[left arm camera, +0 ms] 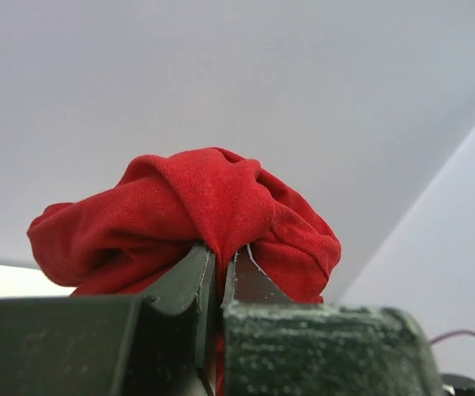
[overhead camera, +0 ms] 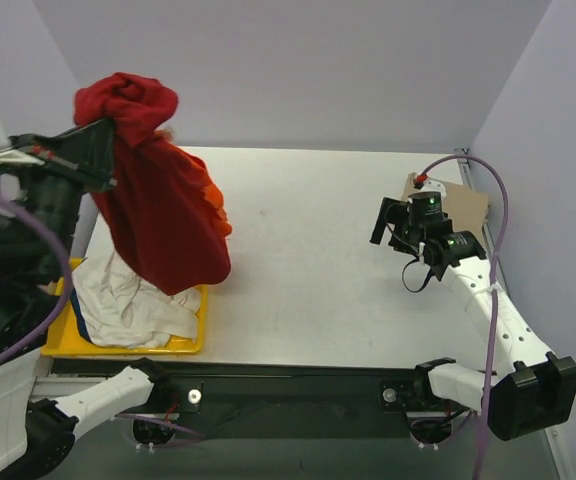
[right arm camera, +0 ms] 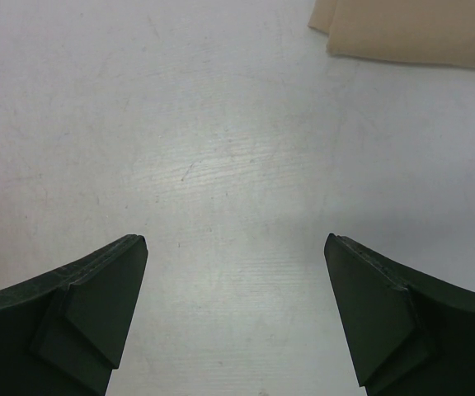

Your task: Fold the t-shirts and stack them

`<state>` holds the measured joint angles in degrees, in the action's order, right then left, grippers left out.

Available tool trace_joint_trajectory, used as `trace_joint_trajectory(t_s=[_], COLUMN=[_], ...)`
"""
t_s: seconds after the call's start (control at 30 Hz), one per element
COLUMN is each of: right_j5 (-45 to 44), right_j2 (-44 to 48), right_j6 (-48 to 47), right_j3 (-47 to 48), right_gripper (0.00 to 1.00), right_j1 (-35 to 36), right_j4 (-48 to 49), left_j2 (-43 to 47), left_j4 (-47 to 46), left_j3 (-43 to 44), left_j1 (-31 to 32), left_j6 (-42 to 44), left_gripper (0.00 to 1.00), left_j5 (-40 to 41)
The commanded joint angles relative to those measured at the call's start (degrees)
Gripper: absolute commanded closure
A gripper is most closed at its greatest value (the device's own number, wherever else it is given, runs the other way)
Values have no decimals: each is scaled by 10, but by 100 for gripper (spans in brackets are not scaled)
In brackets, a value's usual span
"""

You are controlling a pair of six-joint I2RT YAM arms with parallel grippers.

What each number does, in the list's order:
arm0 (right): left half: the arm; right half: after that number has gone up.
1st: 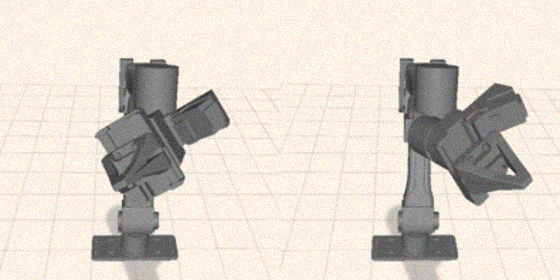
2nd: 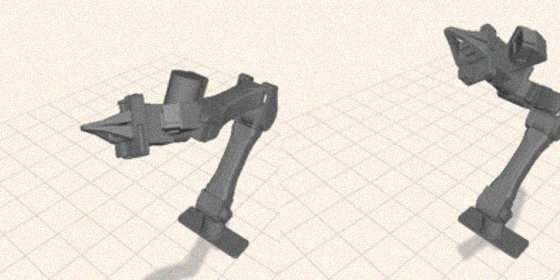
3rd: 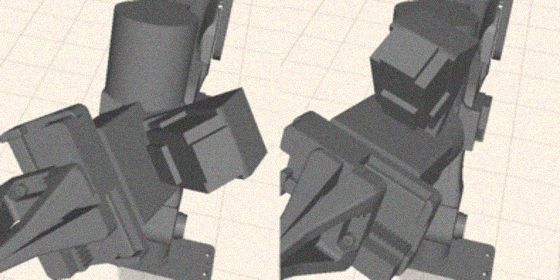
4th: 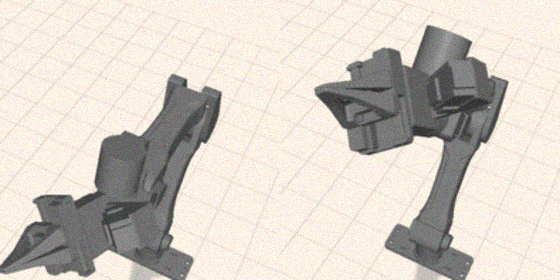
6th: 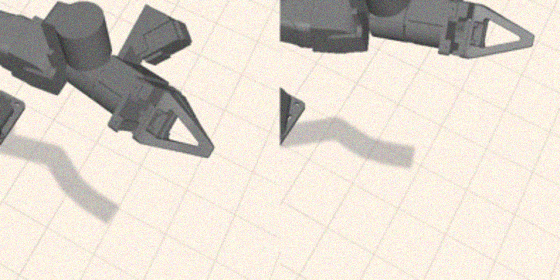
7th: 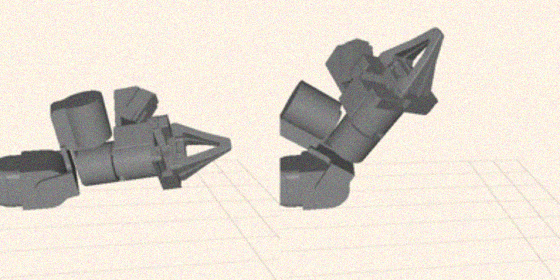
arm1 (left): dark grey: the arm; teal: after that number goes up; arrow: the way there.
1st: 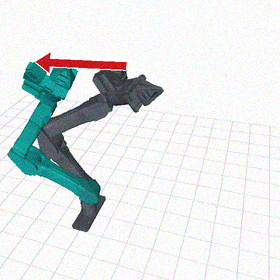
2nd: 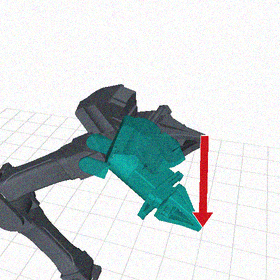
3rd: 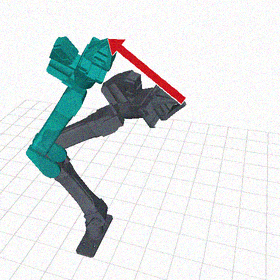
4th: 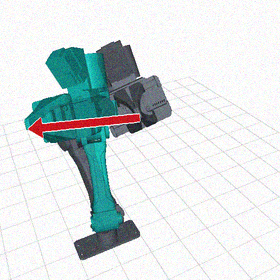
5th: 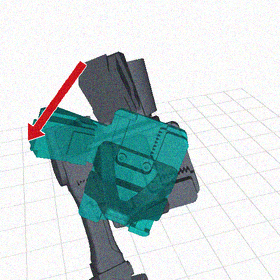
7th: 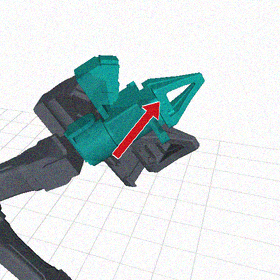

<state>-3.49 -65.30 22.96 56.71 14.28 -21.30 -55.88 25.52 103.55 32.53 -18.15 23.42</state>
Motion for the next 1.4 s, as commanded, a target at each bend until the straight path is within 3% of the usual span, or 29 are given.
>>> trace_joint_trajectory(t_s=[0.0, 0.17, 0.33, 0.57, 0.77, 0.8, 0.87, 0.93, 0.97, 1.0, 1.17, 1.37], right_j5=[19, 30, 53, 53, 46, 46, 46, 46, 46, 47, 53, 54], right_j2=[-9, -16, -34, -41, -31, -31, -33, -35, -36, -39, -47, -46], right_j6=[10, 10, 15, 13, 11, 10, 10, 11, 12, 12, 11, 10], right_j3=[28, 25, 29, 33, 18, 17, 15, 15, 15, 16, 21, 17], right_gripper=[5, 6, 6, 6, 6, 6, 6, 6, 6, 6, 6, 6], right_j1=[-2, -1, -1, -2, -3, -3, -3, -3, -3, -3, -2, -3], right_j4=[-1, -2, -2, -2, -2, -2, -2, -2, -2, -2, -3, -2], left_j2=[24, 54, 80, 56, 19, 17, 20, 33, 41, 54, 69, 52], left_j4=[0, 48, 80, 114, 180, 188, 215, 226, 223, 220, 168, 123], left_j3=[52, 53, -60, -284, -373, -382, -389, -404, -415, -425, -488, -521], left_j1=[0, -1, 0, -3, -47, -56, -77, -84, -87, -90, -110, -115], left_j6=[76, 97, 87, -42, -89, -94, -108, -120, -124, -127, -143, -150], left_gripper=[100, 100, 100, 100, 100, 96, 70, 60, 47, 43, 34, 34], left_j5=[74, 127, 171, 130, 67, 34, 8, -14, -20, -30, -85, -111])
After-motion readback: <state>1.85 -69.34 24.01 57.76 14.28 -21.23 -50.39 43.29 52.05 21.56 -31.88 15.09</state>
